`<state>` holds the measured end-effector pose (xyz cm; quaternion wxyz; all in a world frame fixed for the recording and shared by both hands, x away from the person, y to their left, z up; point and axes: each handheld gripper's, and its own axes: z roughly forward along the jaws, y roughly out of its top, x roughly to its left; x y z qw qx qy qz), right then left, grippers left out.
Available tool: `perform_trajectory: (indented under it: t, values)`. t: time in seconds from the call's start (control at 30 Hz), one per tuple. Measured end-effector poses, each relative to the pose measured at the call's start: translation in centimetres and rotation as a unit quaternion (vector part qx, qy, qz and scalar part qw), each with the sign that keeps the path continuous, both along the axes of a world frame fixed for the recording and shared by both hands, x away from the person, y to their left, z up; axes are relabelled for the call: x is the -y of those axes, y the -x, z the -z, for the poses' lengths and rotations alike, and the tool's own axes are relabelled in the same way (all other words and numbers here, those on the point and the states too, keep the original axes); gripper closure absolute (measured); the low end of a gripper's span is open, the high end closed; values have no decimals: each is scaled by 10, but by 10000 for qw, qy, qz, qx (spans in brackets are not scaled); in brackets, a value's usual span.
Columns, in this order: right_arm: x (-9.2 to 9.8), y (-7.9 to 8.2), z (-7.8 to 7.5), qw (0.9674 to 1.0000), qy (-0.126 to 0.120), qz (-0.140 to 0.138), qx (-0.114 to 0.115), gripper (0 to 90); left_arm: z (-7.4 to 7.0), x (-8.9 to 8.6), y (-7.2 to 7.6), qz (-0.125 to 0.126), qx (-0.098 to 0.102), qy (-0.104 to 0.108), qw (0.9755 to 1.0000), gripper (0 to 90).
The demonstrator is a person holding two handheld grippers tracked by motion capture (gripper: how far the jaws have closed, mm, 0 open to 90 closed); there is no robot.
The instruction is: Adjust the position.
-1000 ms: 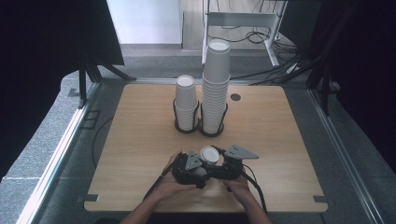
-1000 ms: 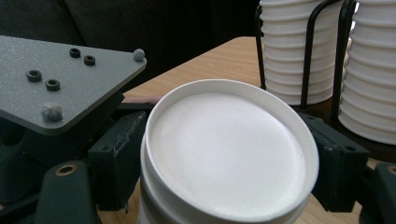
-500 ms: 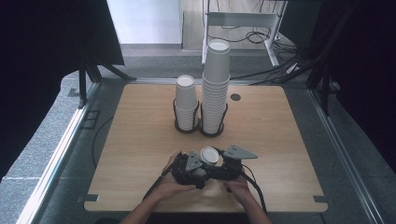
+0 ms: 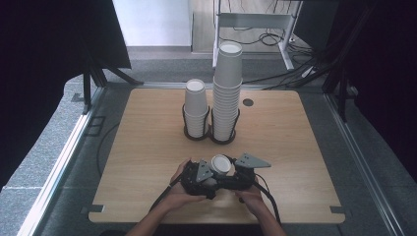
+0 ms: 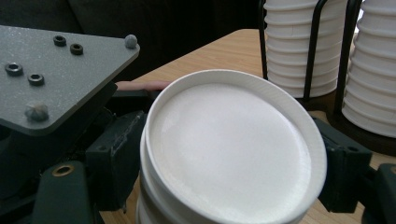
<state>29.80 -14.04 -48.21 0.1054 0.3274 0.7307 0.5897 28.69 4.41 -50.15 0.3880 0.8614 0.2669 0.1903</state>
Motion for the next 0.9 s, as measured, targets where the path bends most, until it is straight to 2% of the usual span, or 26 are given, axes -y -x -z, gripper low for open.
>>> perform_trajectory:
  t: [0.33,0.57,0.77,0.9]
  values:
    - [0,0,0,10000,-7,-3,9,211,-1,0,1,-3,81,-64,9999,120]
    - [1,1,-2,10000,16,-12,30,211,-1,0,2,-17,154,-34,9999,120]
    - [2,1,-4,10000,6,-23,53,209,-5,2,4,-79,351,-229,9991,122]
    - [4,2,-6,10000,-32,-16,71,208,-6,2,4,-51,396,-222,9990,125]
